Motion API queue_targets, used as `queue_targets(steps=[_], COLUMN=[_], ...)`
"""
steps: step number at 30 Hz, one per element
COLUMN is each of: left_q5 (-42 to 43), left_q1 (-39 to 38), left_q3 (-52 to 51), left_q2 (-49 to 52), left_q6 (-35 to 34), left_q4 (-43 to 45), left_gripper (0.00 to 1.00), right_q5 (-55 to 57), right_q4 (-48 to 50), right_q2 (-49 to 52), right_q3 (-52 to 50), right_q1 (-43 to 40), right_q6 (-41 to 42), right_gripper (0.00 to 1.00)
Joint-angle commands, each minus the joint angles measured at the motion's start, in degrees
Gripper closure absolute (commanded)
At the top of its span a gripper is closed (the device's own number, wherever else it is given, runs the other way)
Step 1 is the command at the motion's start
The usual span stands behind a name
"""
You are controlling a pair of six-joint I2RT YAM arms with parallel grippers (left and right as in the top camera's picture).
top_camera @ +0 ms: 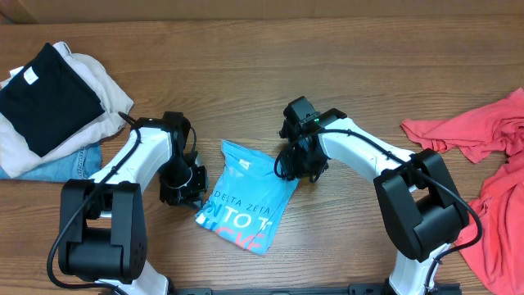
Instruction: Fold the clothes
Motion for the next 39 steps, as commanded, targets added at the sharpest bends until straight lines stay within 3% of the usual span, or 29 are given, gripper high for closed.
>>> queue_targets(steps=[1, 7, 10, 13, 15, 26, 34, 36, 39], left_q5=[1.6, 1.1, 2.4, 7.2, 10.5, 19.9, 20.7, 20.6, 20.7], left_q1=[-0.3, -0.3, -0.3, -0.4, -0.4, -1.8, -7.8, -9.5, -11.0], left_q3=[0.5, 5.9, 8.0, 8.0, 8.0, 8.0, 8.0, 8.0, 8.0], left_q2=[0.4, -1.2, -1.2, -1.0, -0.3, 7.9, 12.5, 13.8, 14.8], left_q6=[0.6, 0.1, -1.2, -1.0, -1.0, -0.1, 1.2, 1.4, 1.7], left_q4=[1.9, 8.5, 14.5, 20.6, 22.9, 27.4, 31.2, 31.5, 31.5], left_gripper=[0.84, 0.81, 0.5, 0.36, 0.33, 0.34, 0.32, 0.39, 0.59], right_q5=[10.8, 14.3, 14.3, 14.3, 14.3, 14.1, 14.1, 14.1, 14.1], right_q4=[1.1, -1.7, -2.8, -3.2, -3.5, -4.4, -4.5, -4.6, -4.8], right_q2=[1.9, 1.9, 1.9, 1.9, 1.9, 1.9, 1.9, 1.9, 1.9], right_q3=[1.1, 6.8, 8.6, 9.0, 9.0, 9.0, 9.0, 9.0, 9.0], right_q1=[-0.7, -0.7, -0.7, -0.7, -0.7, -0.7, -0.7, -0.7, -0.7], right_q6=[-1.4, -1.3, -1.3, -1.3, -1.3, -1.3, -1.3, -1.3, -1.3], right_gripper=[0.49, 0.48, 0.48, 0.48, 0.48, 0.48, 0.48, 0.48, 0.48])
